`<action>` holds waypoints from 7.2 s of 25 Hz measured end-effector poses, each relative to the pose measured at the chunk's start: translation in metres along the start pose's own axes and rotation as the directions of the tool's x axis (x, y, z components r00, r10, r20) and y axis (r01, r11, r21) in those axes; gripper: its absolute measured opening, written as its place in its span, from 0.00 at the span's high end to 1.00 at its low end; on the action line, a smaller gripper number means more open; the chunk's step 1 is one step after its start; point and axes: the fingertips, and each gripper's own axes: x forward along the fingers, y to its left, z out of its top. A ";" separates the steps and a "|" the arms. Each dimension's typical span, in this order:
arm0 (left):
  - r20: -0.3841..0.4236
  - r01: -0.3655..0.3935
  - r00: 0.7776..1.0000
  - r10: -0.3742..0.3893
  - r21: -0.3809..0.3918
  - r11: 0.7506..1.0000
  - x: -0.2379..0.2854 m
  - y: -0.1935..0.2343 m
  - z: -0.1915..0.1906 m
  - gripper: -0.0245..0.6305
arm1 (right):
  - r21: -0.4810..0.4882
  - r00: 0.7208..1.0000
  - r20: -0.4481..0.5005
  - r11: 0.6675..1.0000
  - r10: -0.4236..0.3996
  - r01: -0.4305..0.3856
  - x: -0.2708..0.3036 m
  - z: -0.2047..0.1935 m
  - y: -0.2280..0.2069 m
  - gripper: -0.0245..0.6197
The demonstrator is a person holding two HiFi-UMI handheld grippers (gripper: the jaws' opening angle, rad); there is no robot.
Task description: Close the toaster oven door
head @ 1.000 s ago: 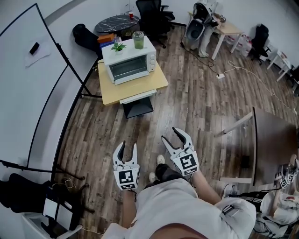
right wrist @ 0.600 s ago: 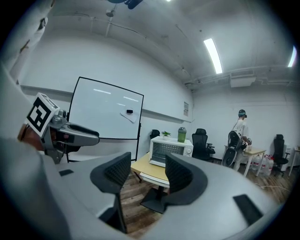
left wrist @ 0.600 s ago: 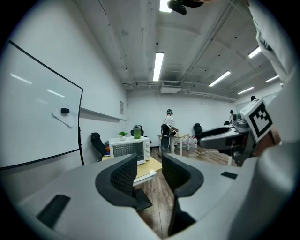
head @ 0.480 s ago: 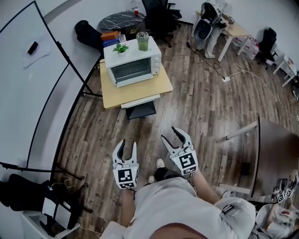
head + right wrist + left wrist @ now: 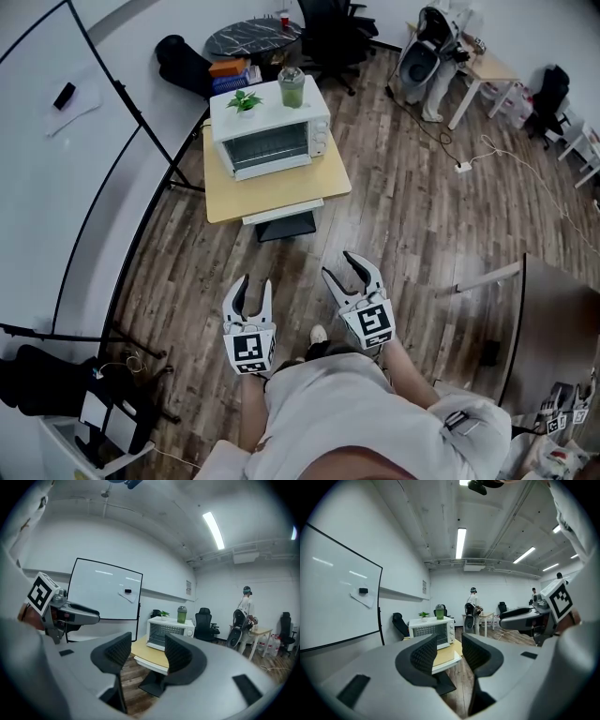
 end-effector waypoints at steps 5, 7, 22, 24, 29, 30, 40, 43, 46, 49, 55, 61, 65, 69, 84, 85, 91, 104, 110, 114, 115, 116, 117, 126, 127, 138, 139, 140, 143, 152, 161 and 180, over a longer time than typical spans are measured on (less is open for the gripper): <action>0.003 -0.024 1.000 0.024 0.001 1.000 0.020 0.000 0.007 0.72 | 0.002 1.000 0.008 1.000 0.015 -0.015 0.015 0.003 -0.020 0.62; 0.004 -0.029 1.000 0.029 0.002 1.000 0.027 -0.001 0.008 0.72 | 0.002 1.000 0.012 1.000 0.020 -0.021 0.021 0.004 -0.026 0.62; 0.010 -0.034 0.999 0.034 -0.004 0.999 0.079 0.016 0.015 0.72 | 0.005 1.000 0.010 1.000 0.026 -0.026 0.069 0.008 -0.059 0.63; 0.010 -0.033 0.999 0.033 -0.007 0.999 0.088 0.021 0.013 0.72 | 0.005 1.000 0.012 1.000 0.026 -0.026 0.079 0.008 -0.062 0.63; 0.004 -0.026 1.000 0.026 -0.016 1.000 0.112 0.038 0.011 0.72 | 0.005 1.000 0.000 1.000 0.028 -0.028 0.106 0.008 -0.068 0.63; 0.002 -0.023 1.000 0.023 -0.018 1.000 0.118 0.041 0.012 0.72 | 0.006 1.000 -0.003 1.000 0.029 -0.029 0.112 0.009 -0.069 0.63; -0.015 0.016 1.000 -0.017 -0.023 1.000 0.166 0.076 0.012 0.71 | 0.014 0.999 -0.032 1.000 0.011 -0.011 0.165 0.009 -0.082 0.64; -0.015 0.030 0.999 -0.031 -0.030 0.999 0.179 0.087 0.011 0.71 | 0.012 0.999 -0.040 1.000 0.000 0.000 0.181 0.010 -0.084 0.64; -0.022 0.048 0.999 -0.049 -0.033 0.998 0.191 0.099 0.008 0.70 | 0.011 0.999 -0.049 1.000 -0.013 0.014 0.196 0.012 -0.086 0.64; -0.018 0.064 0.998 -0.065 -0.035 0.997 0.202 0.108 0.009 0.70 | 0.012 0.998 -0.057 1.000 -0.024 0.024 0.209 0.012 -0.086 0.64; -0.012 0.095 0.995 -0.096 -0.034 0.995 0.219 0.124 0.009 0.70 | 0.015 0.997 -0.059 0.999 -0.046 0.047 0.228 0.012 -0.086 0.64; -0.014 0.112 0.994 -0.112 -0.038 0.993 0.234 0.135 0.007 0.70 | 0.016 0.995 -0.078 0.998 -0.065 0.067 0.244 0.008 -0.091 0.64; -0.019 0.114 0.993 -0.115 -0.046 0.992 0.245 0.145 0.002 0.69 | 0.008 0.994 -0.081 0.997 -0.077 0.078 0.259 0.010 -0.094 0.64; -0.028 0.116 0.993 -0.118 -0.052 0.992 0.257 0.151 -0.001 0.68 | 0.011 0.993 -0.093 0.998 -0.067 0.068 0.270 0.006 -0.098 0.64; -0.091 0.077 0.992 -0.085 -0.086 0.993 0.318 0.161 -0.024 0.66 | 0.026 0.987 -0.162 1.000 -0.006 0.010 0.322 -0.024 -0.134 0.64; -0.098 0.074 0.992 -0.082 -0.088 0.993 0.323 0.161 -0.026 0.66 | 0.028 0.986 -0.168 1.000 0.001 0.004 0.325 -0.027 -0.136 0.64; -0.142 0.054 0.987 -0.068 -0.102 0.993 0.342 0.162 -0.042 0.64 | 0.045 0.974 -0.223 0.999 0.032 -0.022 0.341 -0.053 -0.146 0.64; -0.280 0.010 0.959 -0.050 -0.141 0.990 0.362 0.165 -0.115 0.57 | 0.094 0.925 -0.375 0.995 0.052 -0.018 0.353 -0.138 -0.164 0.62; -0.350 0.000 0.935 -0.059 -0.166 0.986 0.364 0.164 -0.153 0.53 | 0.118 0.896 -0.441 0.993 0.049 0.004 0.351 -0.176 -0.173 0.59; -0.388 -0.004 0.919 -0.068 -0.182 0.983 0.364 0.164 -0.176 0.50 | 0.127 0.878 -0.476 0.992 0.045 0.018 0.349 -0.197 -0.179 0.57; -0.397 -0.006 0.915 -0.070 -0.187 0.982 0.364 0.164 -0.181 0.50 | 0.130 0.873 -0.485 0.991 0.044 0.022 0.347 -0.202 -0.180 0.57; -0.404 -0.009 0.912 -0.071 -0.192 0.981 0.364 0.164 -0.186 0.49 | 0.134 0.868 -0.494 0.991 0.044 0.026 0.346 -0.207 -0.181 0.57; -0.411 -0.012 0.909 -0.072 -0.197 0.980 0.364 0.164 -0.191 0.49 | 0.138 0.863 -0.502 0.990 0.044 0.029 0.345 -0.212 -0.182 0.56; -0.478 -0.029 0.874 -0.089 -0.233 0.972 0.362 0.162 -0.234 0.45 | 0.172 0.817 -0.573 0.984 0.060 0.048 0.342 -0.258 -0.182 0.54; -0.485 -0.032 0.870 -0.089 -0.237 0.971 0.362 0.162 -0.239 0.44 | 0.176 0.813 -0.578 0.983 0.063 0.049 0.342 -0.262 -0.182 0.54; -0.575 -0.079 0.811 -0.106 -0.288 0.954 0.357 0.164 -0.292 0.42 | 0.218 0.771 -0.631 0.974 0.089 0.066 0.345 -0.302 -0.180 0.50; -0.583 -0.083 0.805 -0.108 -0.291 0.953 0.357 0.164 -0.297 0.41 | 0.223 0.768 -0.634 0.972 0.091 0.069 0.345 -0.305 -0.180 0.50; -0.591 -0.087 0.799 -0.109 -0.295 0.952 0.356 0.164 -0.302 0.41 | 0.228 0.766 -0.636 0.971 0.093 0.071 0.345 -0.308 -0.179 0.49; -0.608 -0.100 0.785 -0.116 -0.310 0.946 0.355 0.165 -0.314 0.41 | 0.242 0.761 -0.640 0.968 0.102 0.073 0.346 -0.314 -0.179 0.48; -0.628 -0.120 0.765 -0.144 -0.359 0.926 0.354 0.159 -0.329 0.41 | 0.306 0.742 -0.655 0.947 0.140 0.092 0.348 -0.333 -0.174 0.47; -0.634 -0.133 0.757 -0.159 -0.387 0.912 0.354 0.156 -0.336 0.42 | 0.330 0.731 -0.666 0.937 0.147 0.112 0.346 -0.339 -0.174 0.55; -0.630 -0.102 0.763 -0.146 -0.341 0.935 0.346 0.159 -0.321 0.49 | 0.377 0.752 -0.642 0.915 0.149 0.140 0.339 -0.326 -0.172 0.58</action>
